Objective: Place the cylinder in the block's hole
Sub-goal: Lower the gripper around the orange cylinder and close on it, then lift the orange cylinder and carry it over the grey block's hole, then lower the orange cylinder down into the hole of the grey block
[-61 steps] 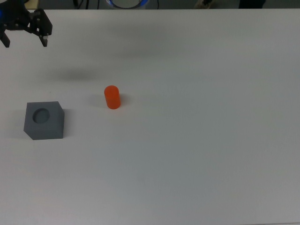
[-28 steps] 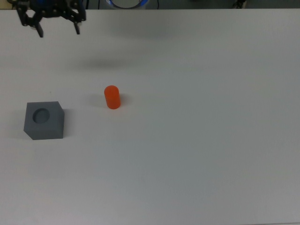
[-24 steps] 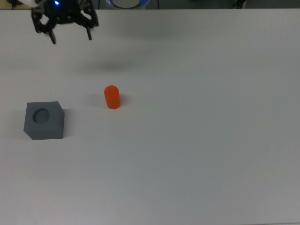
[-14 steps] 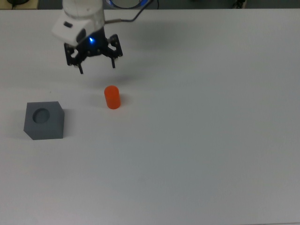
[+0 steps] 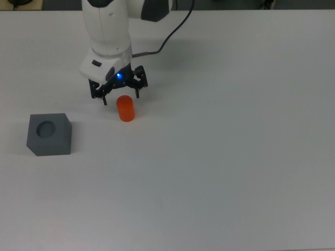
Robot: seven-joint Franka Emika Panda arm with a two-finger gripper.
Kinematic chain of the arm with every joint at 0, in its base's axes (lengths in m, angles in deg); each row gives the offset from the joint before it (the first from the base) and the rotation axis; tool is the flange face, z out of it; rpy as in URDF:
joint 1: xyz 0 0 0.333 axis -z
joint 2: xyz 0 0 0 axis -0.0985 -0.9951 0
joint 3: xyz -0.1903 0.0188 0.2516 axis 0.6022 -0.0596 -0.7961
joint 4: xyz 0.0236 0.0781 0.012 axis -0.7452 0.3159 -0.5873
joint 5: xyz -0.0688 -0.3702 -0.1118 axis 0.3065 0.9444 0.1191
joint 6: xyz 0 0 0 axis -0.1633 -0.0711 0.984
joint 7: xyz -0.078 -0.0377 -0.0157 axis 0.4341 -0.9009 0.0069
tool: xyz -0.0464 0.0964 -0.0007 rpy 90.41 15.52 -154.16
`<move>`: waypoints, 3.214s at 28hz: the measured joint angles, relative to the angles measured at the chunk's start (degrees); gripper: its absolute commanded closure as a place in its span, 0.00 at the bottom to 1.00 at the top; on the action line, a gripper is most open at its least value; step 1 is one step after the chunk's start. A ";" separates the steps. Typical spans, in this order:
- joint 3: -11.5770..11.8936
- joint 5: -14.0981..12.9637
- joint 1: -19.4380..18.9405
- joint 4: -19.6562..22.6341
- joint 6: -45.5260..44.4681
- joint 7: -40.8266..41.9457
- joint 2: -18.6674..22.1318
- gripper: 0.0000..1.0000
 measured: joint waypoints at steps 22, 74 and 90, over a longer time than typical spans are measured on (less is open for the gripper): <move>-0.30 -0.47 1.61 -10.35 0.11 -6.21 -1.84 0.86; 2.91 -2.69 12.90 -19.86 0.18 -6.35 -7.86 0.84; 2.55 -2.67 12.76 -19.84 0.18 -6.33 -8.38 0.72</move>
